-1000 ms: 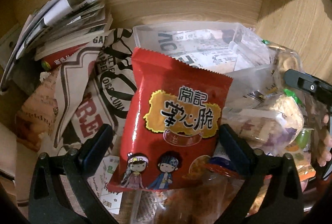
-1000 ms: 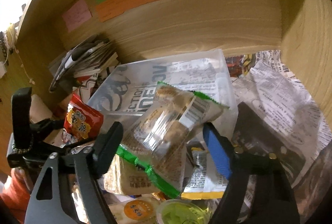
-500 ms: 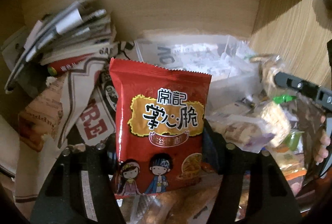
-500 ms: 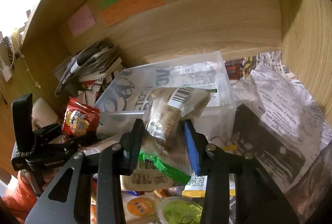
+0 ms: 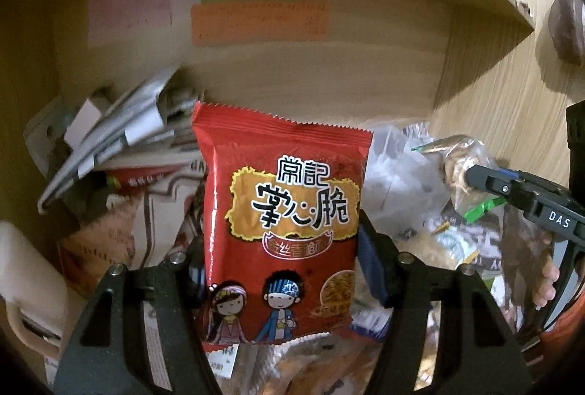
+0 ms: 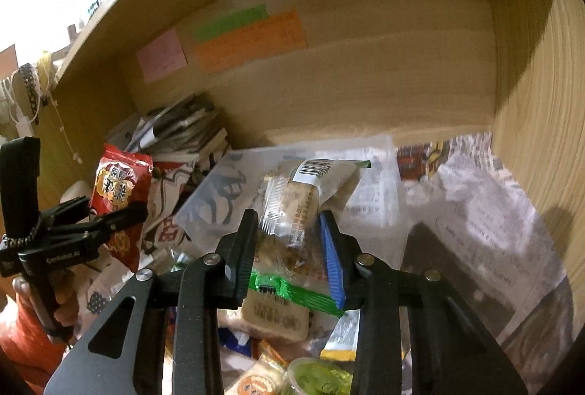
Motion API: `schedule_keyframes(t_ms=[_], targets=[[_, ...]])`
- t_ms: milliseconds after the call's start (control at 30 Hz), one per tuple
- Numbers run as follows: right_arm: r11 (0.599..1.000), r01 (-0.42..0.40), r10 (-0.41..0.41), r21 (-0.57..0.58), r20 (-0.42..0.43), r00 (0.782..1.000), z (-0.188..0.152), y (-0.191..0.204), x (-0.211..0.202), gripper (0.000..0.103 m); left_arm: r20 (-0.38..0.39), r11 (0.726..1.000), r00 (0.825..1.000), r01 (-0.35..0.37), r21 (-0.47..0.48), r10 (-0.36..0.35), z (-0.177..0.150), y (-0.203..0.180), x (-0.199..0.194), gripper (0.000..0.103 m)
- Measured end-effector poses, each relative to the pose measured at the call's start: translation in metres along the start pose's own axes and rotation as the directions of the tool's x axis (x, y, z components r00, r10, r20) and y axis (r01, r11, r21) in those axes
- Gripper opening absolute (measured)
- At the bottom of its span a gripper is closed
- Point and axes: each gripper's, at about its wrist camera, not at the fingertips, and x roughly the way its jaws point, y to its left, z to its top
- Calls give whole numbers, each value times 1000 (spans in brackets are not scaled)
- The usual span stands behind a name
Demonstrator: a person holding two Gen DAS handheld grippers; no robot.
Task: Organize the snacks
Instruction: 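Carry both bags into the clear plastic box and open both grippers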
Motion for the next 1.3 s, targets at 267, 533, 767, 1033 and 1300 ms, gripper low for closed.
schedule_keyframes(t_ms=[267,533,767,1033,1300], targets=[[999,24,-22,-35,60,998,22,-5,1,31,27,1000,1000,12,-5,-12,29,-4,12,64],[997,46,-43,-57,41,998,33,-14,24,31,7,1000,1000,6,-21,-5,52,-5,41,64],[996,53,-54,-67,-16,998,31,-25,51,31,-97,999,995,13,-36,-17,56,-5,83,64],[992,82,-93,-99,-111,989,28,-32,79,31,-232,1000,973,9,-29,-16,53,-3,128,64],[991,77,-92,-107,-144,985,23,-29,87,32,-285,999,958,21,-36,-30,54,-3,144,66]])
